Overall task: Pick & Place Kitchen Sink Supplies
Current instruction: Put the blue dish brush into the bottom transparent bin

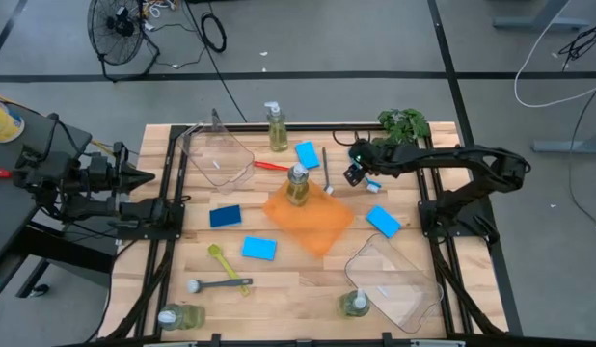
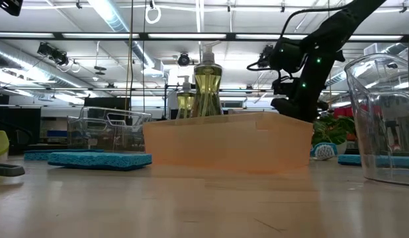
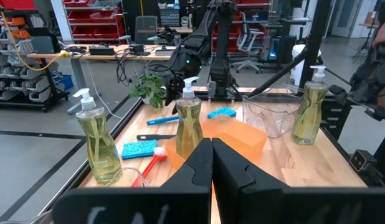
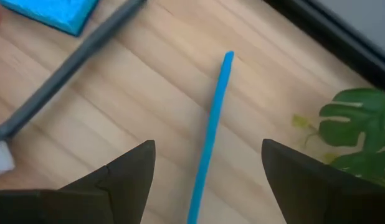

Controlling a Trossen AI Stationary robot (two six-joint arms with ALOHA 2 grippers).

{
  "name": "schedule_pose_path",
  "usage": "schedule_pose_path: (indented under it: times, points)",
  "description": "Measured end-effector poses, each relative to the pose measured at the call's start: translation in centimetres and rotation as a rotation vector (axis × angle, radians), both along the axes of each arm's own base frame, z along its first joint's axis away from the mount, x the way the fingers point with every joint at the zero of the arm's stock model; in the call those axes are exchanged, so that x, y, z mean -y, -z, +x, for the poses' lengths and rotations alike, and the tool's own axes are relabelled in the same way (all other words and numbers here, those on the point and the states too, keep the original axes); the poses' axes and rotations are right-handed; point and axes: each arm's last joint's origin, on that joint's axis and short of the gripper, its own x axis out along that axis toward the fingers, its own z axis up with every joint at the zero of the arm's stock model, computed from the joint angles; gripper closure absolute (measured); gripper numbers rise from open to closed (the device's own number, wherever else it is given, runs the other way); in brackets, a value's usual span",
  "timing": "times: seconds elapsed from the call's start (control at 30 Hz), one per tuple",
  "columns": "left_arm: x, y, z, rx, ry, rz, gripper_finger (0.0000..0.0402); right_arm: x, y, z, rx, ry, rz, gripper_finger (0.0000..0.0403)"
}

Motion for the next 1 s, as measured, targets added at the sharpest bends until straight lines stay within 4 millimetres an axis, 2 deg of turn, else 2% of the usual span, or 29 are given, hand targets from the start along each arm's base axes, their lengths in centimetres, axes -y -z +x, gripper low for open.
schedule_pose_path:
  times: [0.8, 1.0]
  points:
    - [0.0, 0.0, 0.0, 0.000, 0.001, 0.000, 0.0399, 0.0, 3.5, 0.2, -0.107, 0.081, 0.146, 0.0108]
    - [0.0, 0.0, 0.0, 0.000, 0.000, 0.000, 0.0399, -0.1, 3.8, 0.3, -0.087, 0.081, 0.202, 0.0138]
